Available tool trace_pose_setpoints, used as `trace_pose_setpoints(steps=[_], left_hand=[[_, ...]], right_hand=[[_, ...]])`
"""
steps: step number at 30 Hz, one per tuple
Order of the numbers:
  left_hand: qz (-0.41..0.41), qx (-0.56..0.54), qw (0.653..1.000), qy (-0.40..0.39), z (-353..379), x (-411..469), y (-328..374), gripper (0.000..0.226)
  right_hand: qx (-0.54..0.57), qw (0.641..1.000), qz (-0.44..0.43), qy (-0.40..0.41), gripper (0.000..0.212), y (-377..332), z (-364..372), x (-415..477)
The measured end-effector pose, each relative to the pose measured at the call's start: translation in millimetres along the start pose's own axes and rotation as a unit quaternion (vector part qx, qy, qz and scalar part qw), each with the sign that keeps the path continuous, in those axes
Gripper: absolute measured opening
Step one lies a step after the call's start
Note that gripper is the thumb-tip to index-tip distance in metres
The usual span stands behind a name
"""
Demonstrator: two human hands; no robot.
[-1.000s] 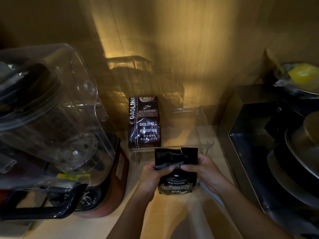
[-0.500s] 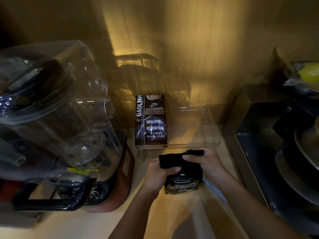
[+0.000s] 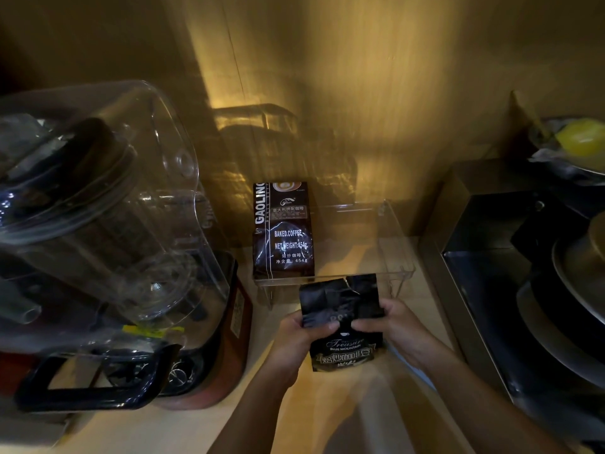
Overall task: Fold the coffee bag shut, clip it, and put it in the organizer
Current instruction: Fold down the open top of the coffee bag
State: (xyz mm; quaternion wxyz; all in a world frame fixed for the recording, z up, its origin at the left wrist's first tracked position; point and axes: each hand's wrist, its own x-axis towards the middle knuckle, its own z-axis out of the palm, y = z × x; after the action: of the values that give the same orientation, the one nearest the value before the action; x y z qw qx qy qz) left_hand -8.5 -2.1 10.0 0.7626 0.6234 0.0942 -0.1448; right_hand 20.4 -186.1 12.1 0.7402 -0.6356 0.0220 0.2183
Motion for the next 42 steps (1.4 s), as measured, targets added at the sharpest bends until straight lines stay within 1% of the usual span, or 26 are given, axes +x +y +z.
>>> trace_pose_setpoints(steps=[4,6,10,13,16,18,20,21,22,24,25,27,29,31,33,35,37,38,39,40,42], left_hand=[[0.009,0.024,0.999,0.042,12,-4,-7,0.032],[0.017,0.017,0.998,0.058,15,-5,-9,0.03],[0.032,0.006,0.998,0.055,19,-7,-7,0.022],[0.01,-0.039,0.998,0.053,18,-6,-7,0.015],[-0.025,-0.098,0.993,0.062,14,1,-8,0.023],[-0.035,-0.13,0.989,0.065,9,4,-6,0.026],[-0.02,-0.115,0.992,0.055,7,6,-3,0.022],[-0.007,-0.091,0.994,0.053,7,6,-1,0.019],[0.007,-0.059,0.997,0.058,8,6,0,0.021],[0.026,0.001,0.996,0.082,11,10,1,0.035],[0.027,0.004,0.995,0.1,14,11,1,0.039],[0.015,-0.04,0.99,0.133,17,13,1,0.037],[-0.007,-0.11,0.983,0.148,17,13,1,0.028],[-0.031,-0.19,0.967,0.166,14,13,2,0.025],[-0.035,-0.205,0.956,0.207,10,13,2,0.026],[0.002,-0.176,0.956,0.233,7,12,2,0.029],[0.064,-0.135,0.963,0.224,4,12,-1,0.037],[0.089,-0.118,0.968,0.205,3,12,-2,0.04],[0.104,-0.106,0.972,0.181,2,11,-3,0.04],[0.112,-0.096,0.977,0.156,1,12,-3,0.037],[0.115,-0.069,0.984,0.12,0,12,-6,0.031]], right_hand=[[-0.018,0.999,-0.022,0.017,0.036,18,5,2],[-0.017,0.999,-0.03,0.031,0.035,21,7,3],[-0.012,0.998,-0.03,0.054,0.03,19,9,2],[0.036,0.998,-0.025,0.047,0.028,19,10,0],[0.102,0.994,-0.004,0.05,0.033,20,10,2],[0.126,0.991,0.005,0.053,0.032,19,10,2],[0.121,0.992,-0.001,0.039,0.033,17,10,2],[0.105,0.994,-0.008,0.03,0.033,14,10,2],[0.083,0.996,-0.016,0.026,0.033,11,11,2],[0.057,0.997,-0.028,0.044,0.03,8,14,3],[0.057,0.996,-0.033,0.061,0.025,8,15,4],[0.065,0.992,-0.037,0.099,0.015,8,19,6],[0.089,0.989,-0.022,0.119,0.006,10,21,8],[0.119,0.985,-0.01,0.125,0.016,11,18,9],[0.123,0.985,-0.013,0.119,0.016,10,14,11],[0.124,0.985,-0.03,0.114,0.003,10,9,11],[0.122,0.984,-0.065,0.115,0.027,10,4,11],[0.111,0.985,-0.079,0.109,0.039,9,3,12],[0.099,0.985,-0.089,0.106,0.048,9,4,11],[0.088,0.986,-0.103,0.1,0.051,10,4,11],[0.068,0.983,-0.134,0.107,0.049,14,7,11]])
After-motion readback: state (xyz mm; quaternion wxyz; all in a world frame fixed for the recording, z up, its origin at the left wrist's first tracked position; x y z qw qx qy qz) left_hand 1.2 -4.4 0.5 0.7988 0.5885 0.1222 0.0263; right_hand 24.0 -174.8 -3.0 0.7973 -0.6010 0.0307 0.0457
